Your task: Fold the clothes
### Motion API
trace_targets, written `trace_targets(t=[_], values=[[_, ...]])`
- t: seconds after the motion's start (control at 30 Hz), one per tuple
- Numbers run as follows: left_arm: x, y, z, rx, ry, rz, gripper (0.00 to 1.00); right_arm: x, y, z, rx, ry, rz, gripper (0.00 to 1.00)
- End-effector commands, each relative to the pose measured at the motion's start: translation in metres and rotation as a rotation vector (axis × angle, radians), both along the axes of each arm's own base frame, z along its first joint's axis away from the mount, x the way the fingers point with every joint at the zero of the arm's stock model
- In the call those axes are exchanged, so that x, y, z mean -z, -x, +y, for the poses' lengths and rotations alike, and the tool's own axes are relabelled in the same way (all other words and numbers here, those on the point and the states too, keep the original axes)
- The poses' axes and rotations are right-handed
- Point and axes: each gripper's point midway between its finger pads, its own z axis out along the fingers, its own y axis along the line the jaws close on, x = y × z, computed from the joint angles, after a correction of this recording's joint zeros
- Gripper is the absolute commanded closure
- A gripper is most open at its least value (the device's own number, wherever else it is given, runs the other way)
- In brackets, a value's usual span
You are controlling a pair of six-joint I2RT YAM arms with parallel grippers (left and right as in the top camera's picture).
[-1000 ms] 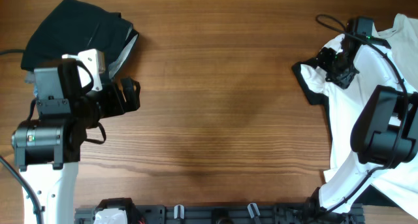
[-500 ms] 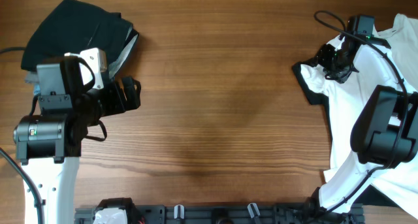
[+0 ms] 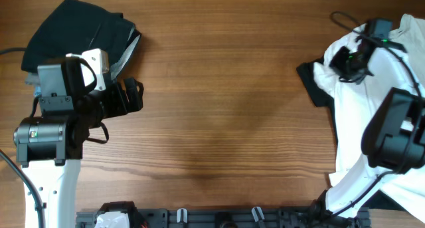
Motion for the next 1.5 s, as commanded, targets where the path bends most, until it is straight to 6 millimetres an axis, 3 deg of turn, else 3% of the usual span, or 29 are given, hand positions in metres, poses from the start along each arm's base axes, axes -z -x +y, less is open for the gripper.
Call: trace_targets(t=[0.0, 0.17, 0.33, 0.43, 0.53, 0.63, 0.67, 0.7, 0.73, 0.8, 0.87, 0.97, 1.07, 1.13, 1.2, 1.23, 1.33, 1.47], values=[[-0.008, -0.003, -0.004, 0.026, -0.001, -0.024, 0.03, -0.069, -0.013, -0.038, 0.068, 0.054, -0.167, 0.96], [-0.009, -0.004, -0.004, 0.026, -0.001, -0.028, 0.01, -0.102, -0.003, -0.067, 0.128, 0.079, -0.248, 0.96], [-0.011, -0.007, -0.003, 0.026, -0.001, -0.045, 0.01, -0.112, -0.003, -0.066, 0.098, 0.066, -0.278, 0.96], [-0.012, -0.008, -0.004, 0.026, -0.001, -0.05, 0.02, -0.122, -0.009, -0.056, 0.056, 0.024, -0.325, 0.96], [-0.019, -0.008, -0.003, 0.007, 0.012, -0.065, 0.05, -0.168, -0.02, -0.037, -0.03, -0.039, -0.453, 0.96], [-0.039, -0.009, 0.0, -0.028, 0.03, -0.112, 0.05, -0.237, -0.025, -0.008, -0.131, -0.089, -0.605, 0.96], [-0.051, -0.01, 0.003, -0.037, 0.03, -0.146, 0.08, -0.268, -0.023, 0.009, -0.179, -0.094, -0.667, 0.96], [-0.06, -0.01, 0.004, -0.042, 0.029, -0.169, 0.08, -0.285, -0.022, 0.019, -0.203, -0.085, -0.699, 0.96], [-0.081, -0.008, 0.007, -0.055, 0.032, -0.225, 0.06, -0.318, -0.017, 0.047, -0.269, -0.063, -0.764, 0.96], [-0.109, -0.006, 0.007, -0.058, 0.033, -0.311, 0.06, -0.347, -0.008, 0.094, -0.361, -0.048, -0.821, 0.96], [-0.131, -0.002, 0.007, -0.056, 0.03, -0.382, 0.05, -0.357, 0.002, 0.143, -0.463, -0.054, -0.837, 0.96], [-0.154, 0.006, 0.009, -0.066, 0.017, -0.471, 0.01, -0.353, 0.025, 0.238, -0.673, -0.117, -0.811, 0.96], [-0.163, 0.015, 0.016, -0.104, -0.013, -0.51, 0.0, -0.336, 0.06, 0.329, -0.905, -0.198, -0.754, 0.95], [-0.167, 0.022, 0.023, -0.14, -0.04, -0.527, 0.0, -0.315, 0.099, 0.395, -1.075, -0.233, -0.681, 0.92], [-0.168, 0.026, 0.028, -0.162, -0.057, -0.534, 0.0, -0.296, 0.132, 0.438, -1.196, -0.225, -0.626, 0.84], [-0.169, 0.028, 0.029, -0.169, -0.063, -0.538, 0.0, -0.286, 0.146, 0.453, -1.232, -0.203, -0.601, 0.69], [-0.169, 0.029, 0.03, -0.156, -0.084, -0.539, 0.0, -0.274, 0.166, 0.472, -1.263, -0.107, -0.584, 0.45], [-0.165, 0.026, 0.025, -0.132, -0.068, -0.523, 0.0, -0.287, 0.154, 0.452, -1.158, -0.017, -0.623, 0.41]])
